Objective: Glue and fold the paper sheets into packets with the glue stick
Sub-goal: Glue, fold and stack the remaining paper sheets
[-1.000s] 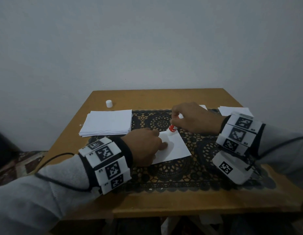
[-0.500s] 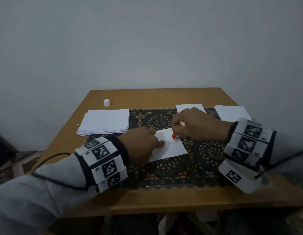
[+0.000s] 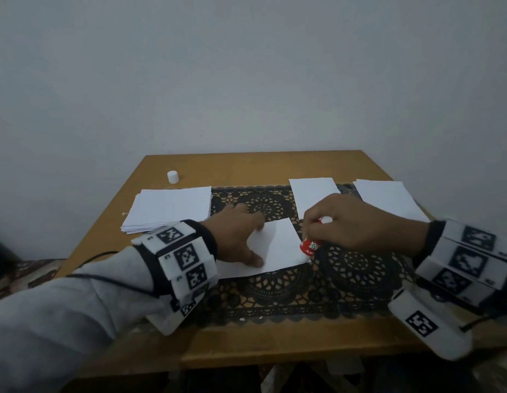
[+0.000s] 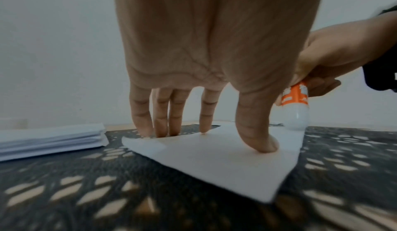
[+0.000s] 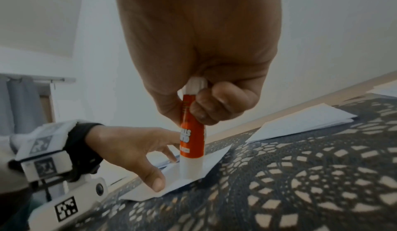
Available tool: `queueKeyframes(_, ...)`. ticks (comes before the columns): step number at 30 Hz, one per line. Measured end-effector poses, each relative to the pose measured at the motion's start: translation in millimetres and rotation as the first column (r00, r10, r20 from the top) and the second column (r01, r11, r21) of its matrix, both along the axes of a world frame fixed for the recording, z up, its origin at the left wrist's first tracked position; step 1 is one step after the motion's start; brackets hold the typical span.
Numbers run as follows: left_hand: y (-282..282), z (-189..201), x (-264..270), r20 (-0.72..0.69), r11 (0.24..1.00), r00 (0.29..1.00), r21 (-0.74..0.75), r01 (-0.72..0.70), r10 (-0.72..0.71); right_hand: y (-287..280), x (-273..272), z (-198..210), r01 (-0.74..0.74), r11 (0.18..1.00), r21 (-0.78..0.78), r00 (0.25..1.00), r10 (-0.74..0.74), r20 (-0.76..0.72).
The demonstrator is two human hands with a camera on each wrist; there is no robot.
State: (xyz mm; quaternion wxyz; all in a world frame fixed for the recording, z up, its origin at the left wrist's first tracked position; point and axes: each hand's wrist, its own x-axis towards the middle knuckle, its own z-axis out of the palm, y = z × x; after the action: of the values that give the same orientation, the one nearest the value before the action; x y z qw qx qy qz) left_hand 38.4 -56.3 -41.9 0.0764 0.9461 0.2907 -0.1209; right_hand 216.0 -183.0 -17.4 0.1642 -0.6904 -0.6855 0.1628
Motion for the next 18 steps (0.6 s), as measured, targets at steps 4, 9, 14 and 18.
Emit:
queueKeyframes(4,8,5,6,-0.061,1.000,0.998,-0.005,-0.029,0.029,-3,10,11,0.034,0.999,0.039,0.999,-0.033,-0.037)
queueKeyframes(9,12,10,12,-0.114,0.998,0.992,-0.042,-0.056,0.051,-2,17,17,0.058,0.995,0.086,0.997,-0.053,-0.063)
queueKeyframes(14,11,9,11,-0.071,0.988,0.995,-0.132,-0.083,0.074,-1,18,13,0.067,0.992,0.106,0.996,-0.060,-0.071)
queueKeyframes(18,11,11,10,0.045,0.982,0.997,-0.176,-0.061,0.070,-2,20,10,0.072,0.992,0.099,0.994,-0.063,-0.091)
